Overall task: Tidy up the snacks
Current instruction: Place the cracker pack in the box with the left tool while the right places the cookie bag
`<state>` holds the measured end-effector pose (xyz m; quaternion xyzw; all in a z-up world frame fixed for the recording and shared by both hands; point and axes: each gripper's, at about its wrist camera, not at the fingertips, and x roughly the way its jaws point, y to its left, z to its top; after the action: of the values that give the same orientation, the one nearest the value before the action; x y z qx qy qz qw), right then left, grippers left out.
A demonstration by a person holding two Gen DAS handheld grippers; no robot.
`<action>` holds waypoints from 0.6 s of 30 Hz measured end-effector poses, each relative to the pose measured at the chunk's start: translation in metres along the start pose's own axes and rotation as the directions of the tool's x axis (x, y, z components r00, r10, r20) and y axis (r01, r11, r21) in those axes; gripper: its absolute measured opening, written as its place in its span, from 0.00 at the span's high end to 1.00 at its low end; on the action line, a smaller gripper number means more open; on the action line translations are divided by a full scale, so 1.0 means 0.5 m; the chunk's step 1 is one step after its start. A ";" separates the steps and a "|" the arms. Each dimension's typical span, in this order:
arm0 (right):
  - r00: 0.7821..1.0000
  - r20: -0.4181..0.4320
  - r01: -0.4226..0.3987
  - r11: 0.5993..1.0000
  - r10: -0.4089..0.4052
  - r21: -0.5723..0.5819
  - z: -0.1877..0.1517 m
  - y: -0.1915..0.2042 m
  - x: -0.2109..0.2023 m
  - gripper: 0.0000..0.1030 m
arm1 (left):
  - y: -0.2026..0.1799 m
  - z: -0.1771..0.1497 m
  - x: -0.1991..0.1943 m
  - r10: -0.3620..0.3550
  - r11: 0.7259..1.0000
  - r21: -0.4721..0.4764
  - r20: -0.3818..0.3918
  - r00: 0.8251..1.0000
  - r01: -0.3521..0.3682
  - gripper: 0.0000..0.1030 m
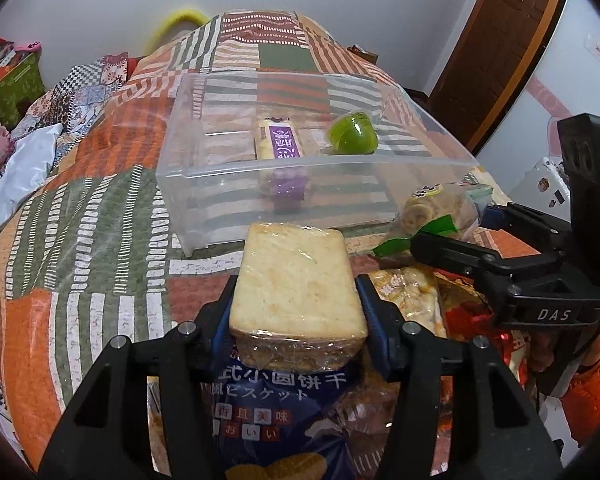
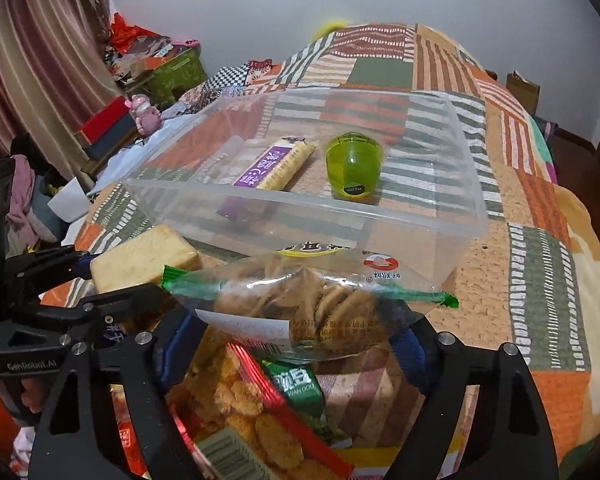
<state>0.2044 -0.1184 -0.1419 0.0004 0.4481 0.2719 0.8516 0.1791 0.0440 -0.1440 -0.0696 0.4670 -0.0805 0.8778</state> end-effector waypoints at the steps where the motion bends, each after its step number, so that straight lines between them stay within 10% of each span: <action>1: 1.000 0.005 0.002 1.000 -0.002 -0.003 0.000 0.001 -0.005 0.23 | -0.001 -0.001 -0.005 0.000 1.000 -0.001 0.004 1.000 0.000 0.47; 18: 0.993 0.120 -0.007 1.000 0.009 -0.023 0.005 0.018 -0.107 0.24 | -0.025 0.007 -0.113 -0.025 1.000 -0.013 0.110 0.994 0.026 0.47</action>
<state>0.1783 -0.1349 -0.0972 0.0091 0.3929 0.2797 0.8760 0.1498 0.0435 -0.0940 -0.0861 0.4178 -0.0843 0.9005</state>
